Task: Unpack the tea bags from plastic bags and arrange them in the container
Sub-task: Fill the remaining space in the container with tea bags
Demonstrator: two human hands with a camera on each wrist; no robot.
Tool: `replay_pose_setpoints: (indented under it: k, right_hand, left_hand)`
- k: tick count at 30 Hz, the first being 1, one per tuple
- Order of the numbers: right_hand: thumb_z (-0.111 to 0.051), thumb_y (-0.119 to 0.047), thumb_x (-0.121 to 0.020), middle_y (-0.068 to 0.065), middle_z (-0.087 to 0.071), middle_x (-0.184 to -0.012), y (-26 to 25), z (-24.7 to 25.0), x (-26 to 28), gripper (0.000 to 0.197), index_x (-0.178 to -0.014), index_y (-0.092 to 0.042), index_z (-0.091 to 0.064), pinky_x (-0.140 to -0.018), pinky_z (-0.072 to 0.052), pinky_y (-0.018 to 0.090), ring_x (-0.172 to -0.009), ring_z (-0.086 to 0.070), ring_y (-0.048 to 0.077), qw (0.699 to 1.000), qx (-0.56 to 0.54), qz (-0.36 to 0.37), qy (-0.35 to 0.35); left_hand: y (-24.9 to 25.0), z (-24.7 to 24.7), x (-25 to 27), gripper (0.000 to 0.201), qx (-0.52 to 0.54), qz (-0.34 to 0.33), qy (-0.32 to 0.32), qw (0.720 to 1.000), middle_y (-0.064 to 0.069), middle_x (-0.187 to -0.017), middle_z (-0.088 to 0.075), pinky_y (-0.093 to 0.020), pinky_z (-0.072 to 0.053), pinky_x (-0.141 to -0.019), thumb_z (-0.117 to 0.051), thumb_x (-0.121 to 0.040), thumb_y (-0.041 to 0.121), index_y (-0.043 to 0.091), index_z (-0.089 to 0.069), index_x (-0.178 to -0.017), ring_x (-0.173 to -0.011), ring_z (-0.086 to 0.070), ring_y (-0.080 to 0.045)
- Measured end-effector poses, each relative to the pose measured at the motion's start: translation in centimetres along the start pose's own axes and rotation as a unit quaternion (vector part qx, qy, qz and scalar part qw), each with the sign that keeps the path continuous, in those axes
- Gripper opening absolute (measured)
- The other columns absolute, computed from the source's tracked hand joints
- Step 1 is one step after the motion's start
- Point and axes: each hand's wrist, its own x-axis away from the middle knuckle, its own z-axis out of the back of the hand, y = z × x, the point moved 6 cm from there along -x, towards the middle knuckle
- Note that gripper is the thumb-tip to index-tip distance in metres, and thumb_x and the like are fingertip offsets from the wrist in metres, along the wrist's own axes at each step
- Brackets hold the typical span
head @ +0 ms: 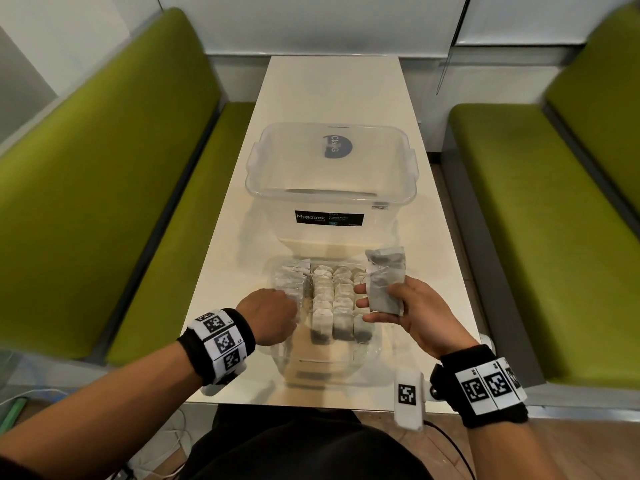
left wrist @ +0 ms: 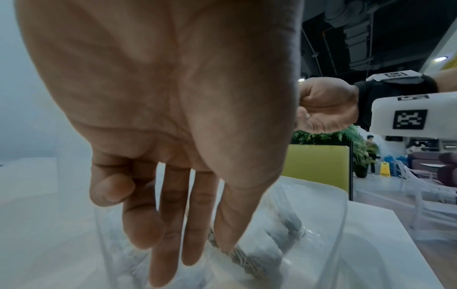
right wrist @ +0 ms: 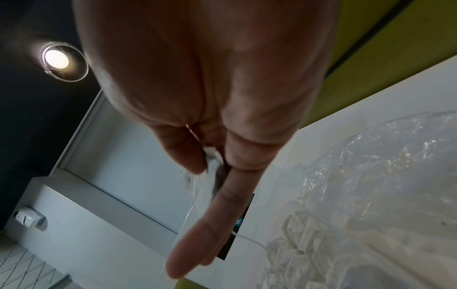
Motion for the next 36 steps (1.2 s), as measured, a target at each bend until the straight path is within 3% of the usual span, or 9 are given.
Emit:
replay_pose_setpoints:
  k: [4, 8, 12, 17, 22, 27, 30, 33, 36]
  right_hand:
    - [-0.040, -0.008, -0.109, 0.015, -0.076, -0.117, 0.4, -0.3, 0.1, 0.030, -0.125, 0.000, -0.063, -0.079, -0.063, 0.034, -0.107, -0.074, 0.032, 0.999, 0.030, 0.010, -0.022]
    - [-0.053, -0.007, -0.104, 0.014, -0.077, -0.113, 0.0, -0.6, 0.5, 0.023, -0.122, -0.003, -0.067, -0.079, -0.064, 0.038, -0.104, -0.075, 0.031, 0.997, 0.062, 0.027, -0.029]
    - [-0.065, -0.007, -0.098, 0.010, -0.078, -0.110, -0.5, -1.6, 0.5, 0.020, -0.117, -0.005, -0.072, -0.081, -0.064, 0.043, -0.099, -0.076, 0.031, 0.995, 0.094, 0.027, -0.030]
    - [-0.074, -0.009, -0.092, 0.009, -0.080, -0.104, -1.3, -3.0, 0.4, 0.023, -0.114, -0.005, -0.074, -0.076, -0.063, 0.038, -0.095, -0.077, 0.028, 0.991, 0.122, 0.048, -0.039]
    - [-0.074, -0.020, -0.091, 0.009, -0.080, -0.101, -2.0, -3.3, 0.4, 0.026, -0.112, -0.004, -0.075, -0.072, -0.064, 0.035, -0.092, -0.078, 0.028, 0.992, 0.108, 0.069, -0.011]
    - [-0.055, -0.033, -0.103, 0.015, -0.080, -0.095, -2.0, -2.9, 0.5, 0.036, -0.107, -0.003, -0.074, -0.071, -0.065, 0.038, -0.084, -0.078, 0.033, 0.996, 0.066, 0.049, 0.027]
    - [-0.052, -0.029, -0.106, 0.014, -0.080, -0.095, -2.0, -2.2, 0.5, 0.034, -0.111, -0.003, -0.073, -0.072, -0.065, 0.035, -0.085, -0.078, 0.029, 0.995, 0.059, 0.056, 0.051]
    - [-0.047, -0.023, -0.108, 0.016, -0.079, -0.101, -2.3, -1.5, 0.4, 0.030, -0.127, -0.008, -0.065, -0.074, -0.064, 0.035, -0.091, -0.077, 0.032, 0.995, 0.035, 0.074, 0.054]
    - [-0.046, -0.011, -0.108, 0.016, -0.077, -0.108, -2.6, -0.6, 0.3, 0.027, -0.123, -0.016, -0.067, -0.074, -0.063, 0.037, -0.093, -0.076, 0.035, 0.994, 0.012, 0.088, 0.058]
  left_hand:
    - [-0.7, 2.4, 1.6, 0.032, 0.084, 0.008, 0.056, 0.995, 0.002, -0.105, -0.074, -0.036, -0.055, -0.080, -0.051, -0.098, 0.044, 0.023, -0.074, -0.106, -0.093, -0.068, -0.021]
    - [-0.6, 6.6, 3.7, 0.025, 0.269, -0.016, 0.139, 0.953, 0.016, -0.102, -0.073, -0.013, -0.042, -0.068, -0.058, -0.099, 0.047, 0.032, -0.074, -0.112, -0.075, -0.059, 0.003]
    - [0.3, 9.6, 5.4, 0.033, 0.408, -0.022, 0.174, 0.896, 0.021, -0.100, -0.071, -0.011, -0.044, -0.071, -0.066, -0.091, 0.056, 0.038, -0.069, -0.119, -0.085, -0.061, 0.004]
    - [2.0, 11.0, 5.7, 0.042, 0.486, -0.039, 0.198, 0.850, 0.015, -0.100, -0.071, -0.011, -0.049, -0.071, -0.078, -0.080, 0.054, 0.034, -0.068, -0.116, -0.086, -0.064, -0.003]
    - [2.4, 10.5, 5.1, 0.030, 0.482, -0.016, 0.210, 0.851, 0.009, -0.083, -0.071, -0.019, -0.051, -0.065, -0.080, -0.084, 0.043, 0.028, -0.072, -0.108, -0.069, -0.062, -0.003]
    - [1.9, 9.8, 5.1, 0.019, 0.493, -0.014, 0.191, 0.849, 0.010, -0.087, -0.075, -0.026, -0.057, -0.074, -0.079, -0.088, 0.035, 0.027, -0.075, -0.105, -0.080, -0.070, -0.011]
    - [1.1, 9.5, 5.2, 0.020, 0.481, 0.000, 0.187, 0.857, 0.011, -0.088, -0.075, -0.026, -0.057, -0.075, -0.078, -0.088, 0.037, 0.029, -0.075, -0.106, -0.081, -0.070, -0.010]
    - [0.0, 9.3, 5.4, 0.023, 0.467, 0.023, 0.193, 0.863, 0.011, -0.089, -0.074, -0.022, -0.055, -0.076, -0.078, -0.088, 0.037, 0.028, -0.074, -0.109, -0.082, -0.070, -0.007]
    - [-1.2, 9.1, 5.8, 0.013, 0.456, 0.045, 0.200, 0.866, 0.013, -0.079, -0.072, -0.012, -0.047, -0.065, -0.076, -0.090, 0.034, 0.028, -0.074, -0.101, -0.069, -0.063, 0.001]
